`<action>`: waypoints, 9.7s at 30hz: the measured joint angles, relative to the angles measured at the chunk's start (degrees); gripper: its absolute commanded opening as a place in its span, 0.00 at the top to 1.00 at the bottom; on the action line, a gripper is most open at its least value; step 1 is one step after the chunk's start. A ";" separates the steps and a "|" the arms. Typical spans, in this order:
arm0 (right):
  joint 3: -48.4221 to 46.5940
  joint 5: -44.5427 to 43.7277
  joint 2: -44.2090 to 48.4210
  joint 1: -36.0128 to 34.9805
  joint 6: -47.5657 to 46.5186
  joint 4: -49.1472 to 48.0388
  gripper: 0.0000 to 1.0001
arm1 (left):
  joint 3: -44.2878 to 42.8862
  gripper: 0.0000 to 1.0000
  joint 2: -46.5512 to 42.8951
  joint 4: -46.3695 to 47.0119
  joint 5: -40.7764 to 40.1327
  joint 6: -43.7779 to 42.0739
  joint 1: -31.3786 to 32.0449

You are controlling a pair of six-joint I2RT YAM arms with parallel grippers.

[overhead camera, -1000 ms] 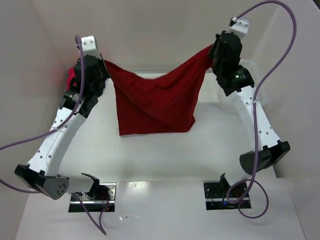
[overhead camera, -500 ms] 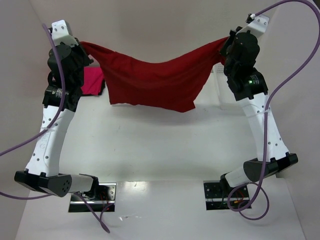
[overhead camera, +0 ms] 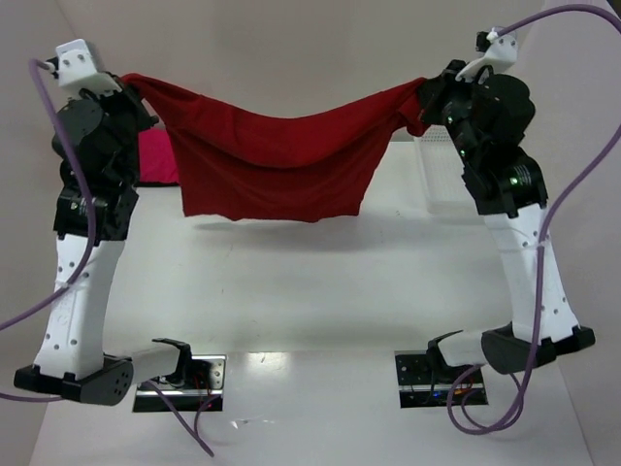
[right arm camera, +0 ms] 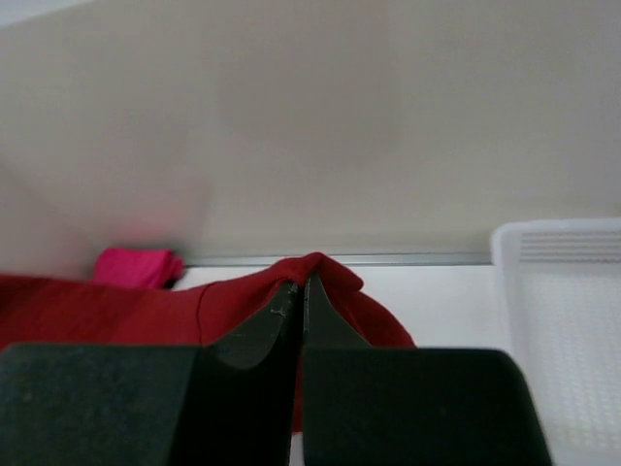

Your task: Fold and stack the t-shirts

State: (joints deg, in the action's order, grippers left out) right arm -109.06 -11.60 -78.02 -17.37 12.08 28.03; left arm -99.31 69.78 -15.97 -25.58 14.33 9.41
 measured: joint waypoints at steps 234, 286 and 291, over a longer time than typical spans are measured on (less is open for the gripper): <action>-43.54 9.84 -57.07 3.37 4.74 6.34 1.00 | -3.06 1.00 18.78 -17.31 33.99 5.20 -16.04; 32.63 10.23 -16.48 3.37 9.33 -5.40 1.00 | 18.21 1.00 13.35 -16.37 27.39 9.92 -16.04; 30.95 11.67 -24.94 3.37 9.57 -11.34 1.00 | 18.05 1.00 20.41 -10.64 28.26 9.94 -16.04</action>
State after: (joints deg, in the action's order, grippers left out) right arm -78.11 0.08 -102.96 -14.00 21.65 16.69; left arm -81.25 90.19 -26.61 2.68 24.27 -6.63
